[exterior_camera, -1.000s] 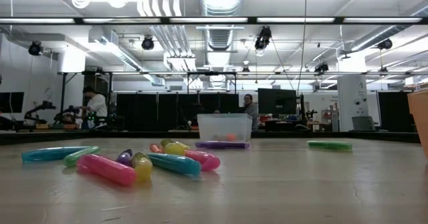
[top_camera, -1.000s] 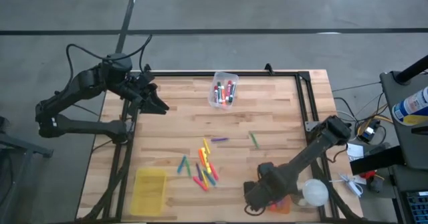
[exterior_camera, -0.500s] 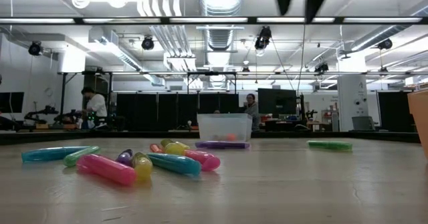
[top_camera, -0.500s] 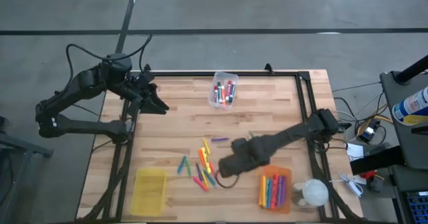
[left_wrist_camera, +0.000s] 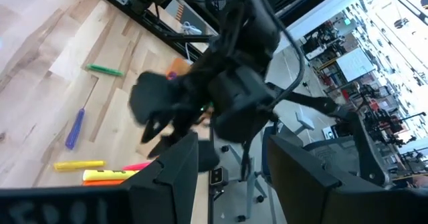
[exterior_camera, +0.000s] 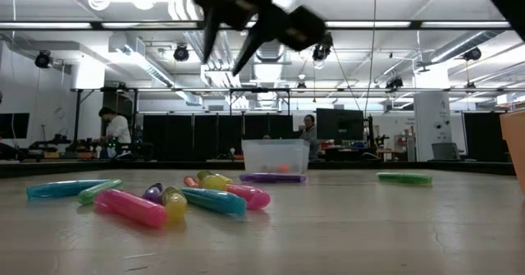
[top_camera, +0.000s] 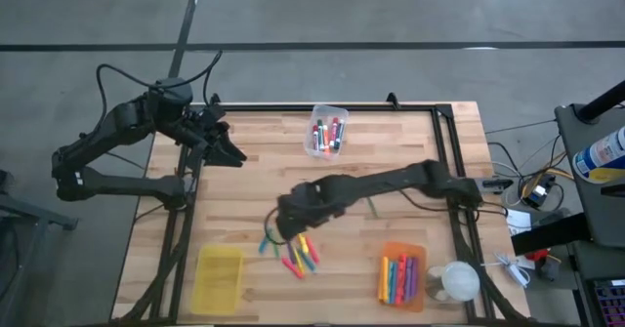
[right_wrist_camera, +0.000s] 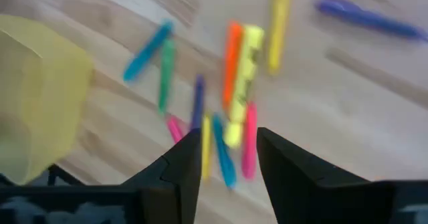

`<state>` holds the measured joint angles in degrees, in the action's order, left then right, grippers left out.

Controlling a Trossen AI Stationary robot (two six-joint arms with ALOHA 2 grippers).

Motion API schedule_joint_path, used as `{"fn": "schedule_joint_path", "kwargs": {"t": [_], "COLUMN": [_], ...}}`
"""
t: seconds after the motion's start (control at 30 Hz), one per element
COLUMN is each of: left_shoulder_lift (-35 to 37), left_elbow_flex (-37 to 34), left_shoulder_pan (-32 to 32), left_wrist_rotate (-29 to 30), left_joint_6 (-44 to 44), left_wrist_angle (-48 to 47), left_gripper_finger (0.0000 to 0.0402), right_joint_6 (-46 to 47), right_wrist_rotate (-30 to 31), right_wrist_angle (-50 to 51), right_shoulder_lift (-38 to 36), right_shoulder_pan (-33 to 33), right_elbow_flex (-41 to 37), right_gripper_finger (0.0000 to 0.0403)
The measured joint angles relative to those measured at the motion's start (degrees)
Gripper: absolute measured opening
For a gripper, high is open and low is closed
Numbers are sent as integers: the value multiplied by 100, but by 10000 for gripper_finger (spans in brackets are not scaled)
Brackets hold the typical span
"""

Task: Pick & Place Markers
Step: Put the yellow and green highlighter into the orange bin

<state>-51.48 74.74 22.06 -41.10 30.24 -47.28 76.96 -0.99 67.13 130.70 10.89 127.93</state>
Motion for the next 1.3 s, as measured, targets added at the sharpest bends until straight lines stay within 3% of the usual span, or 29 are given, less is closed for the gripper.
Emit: {"fn": "schedule_joint_path", "kwargs": {"t": [0.13,0.37,1.0,1.3], "left_shoulder_lift": [0,2,9,4], "left_elbow_flex": [0,0,0,0], "left_shoulder_pan": [2,0,4,4], "left_wrist_rotate": [0,0,0,0], "left_joint_6": [0,-1,-24,-24], "left_wrist_angle": [3,3,6,8], "left_gripper_finger": [171,171,171,171], "right_joint_6": [-322,-210,-389,-595], "right_wrist_rotate": [-38,-256,-508,-509], "right_wrist_angle": [72,135,0,-3], "right_shoulder_lift": [652,1123,1572,1637], "right_shoulder_pan": [-149,-288,-253,-271], "right_elbow_flex": [708,590,538,383], "right_gripper_finger": [173,191,155,116]}}
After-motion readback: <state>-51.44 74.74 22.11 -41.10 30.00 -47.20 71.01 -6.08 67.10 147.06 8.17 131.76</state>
